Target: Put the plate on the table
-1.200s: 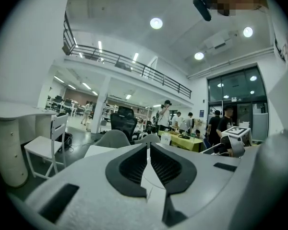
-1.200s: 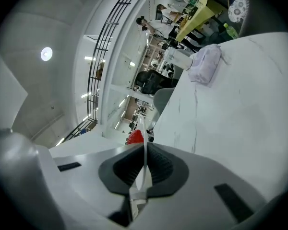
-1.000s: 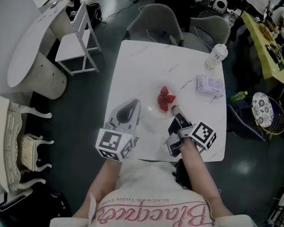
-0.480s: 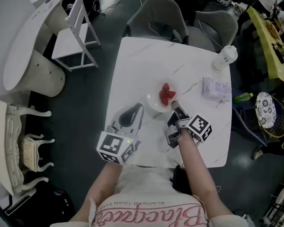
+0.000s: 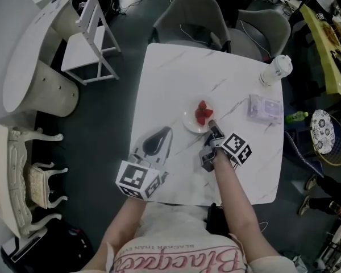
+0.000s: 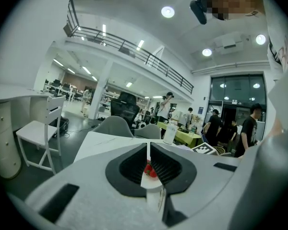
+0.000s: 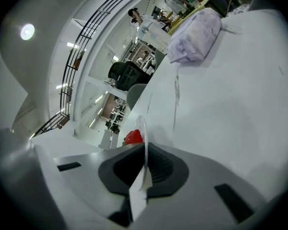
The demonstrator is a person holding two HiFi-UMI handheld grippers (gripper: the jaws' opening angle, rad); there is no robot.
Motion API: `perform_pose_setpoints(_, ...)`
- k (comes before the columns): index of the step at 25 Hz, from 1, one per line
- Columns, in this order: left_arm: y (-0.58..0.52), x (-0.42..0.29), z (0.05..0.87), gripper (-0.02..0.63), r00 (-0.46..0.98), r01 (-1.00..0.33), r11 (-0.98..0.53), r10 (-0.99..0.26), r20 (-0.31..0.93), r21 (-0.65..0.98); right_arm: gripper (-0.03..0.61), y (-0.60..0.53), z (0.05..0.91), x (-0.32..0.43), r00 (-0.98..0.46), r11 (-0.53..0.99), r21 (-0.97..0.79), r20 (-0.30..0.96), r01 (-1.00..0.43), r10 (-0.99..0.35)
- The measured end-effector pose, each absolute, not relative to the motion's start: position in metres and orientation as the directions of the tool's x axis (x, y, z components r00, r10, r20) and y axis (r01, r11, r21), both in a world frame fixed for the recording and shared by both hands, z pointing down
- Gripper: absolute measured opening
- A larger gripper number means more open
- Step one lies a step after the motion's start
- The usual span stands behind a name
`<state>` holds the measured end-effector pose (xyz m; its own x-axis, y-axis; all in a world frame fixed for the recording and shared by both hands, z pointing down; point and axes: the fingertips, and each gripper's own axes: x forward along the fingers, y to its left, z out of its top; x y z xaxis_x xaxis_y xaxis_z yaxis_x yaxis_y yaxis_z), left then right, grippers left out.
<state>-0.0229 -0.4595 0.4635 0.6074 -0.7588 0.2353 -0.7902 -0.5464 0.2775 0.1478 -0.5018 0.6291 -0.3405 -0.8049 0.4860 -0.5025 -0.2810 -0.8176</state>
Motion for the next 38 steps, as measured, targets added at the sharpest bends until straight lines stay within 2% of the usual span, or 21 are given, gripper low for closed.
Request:
perform_pose_setpoints(7, -0.457, -0.023, 0.473, 0.021, 0.614, -0.786, -0.551, -0.747, 0.254, 0.279, 0.013, -0.502, 0.634, 0.153, -0.261, -0.228, -0.660, 0.557, -0.716, -0.789)
perform_pose_setpoints(11, -0.451, -0.019, 0.474, 0.020, 0.624, -0.779, -0.563, -0.738, 0.257, 0.276, 0.076, -0.497, 0.637, 0.157, -0.165, -0.162, -0.421, 0.639, -0.892, -0.752)
perform_pose_setpoints(15, -0.444, -0.014, 0.471, 0.021, 0.633, -0.773, -0.575, -0.731, 0.255, 0.268, 0.109, -0.488, 0.641, 0.164, -0.090, -0.118, -0.260, 0.668, -0.958, -0.739)
perform_pose_setpoints(21, -0.433, -0.011, 0.467, 0.020, 0.636, -0.770, -0.584, -0.732, 0.242, 0.258, 0.116, -0.481, 0.617, 0.171, -0.020, -0.014, -0.052, 0.600, -0.999, -0.800)
perform_pose_setpoints(27, -0.414, -0.003, 0.459, 0.020, 0.643, -0.764, -0.597, -0.731, 0.227, 0.244, 0.124, -0.461, 0.583, 0.165, -0.074, 0.088, 0.001, 0.521, -0.996, -0.850)
perform_pose_setpoints(38, -0.372, 0.015, 0.444, 0.020, 0.634, -0.772, -0.599, -0.750, 0.186, 0.212, 0.124, -0.401, 0.509, 0.151, -0.247, 0.249, -0.045, 0.386, -0.967, -0.889)
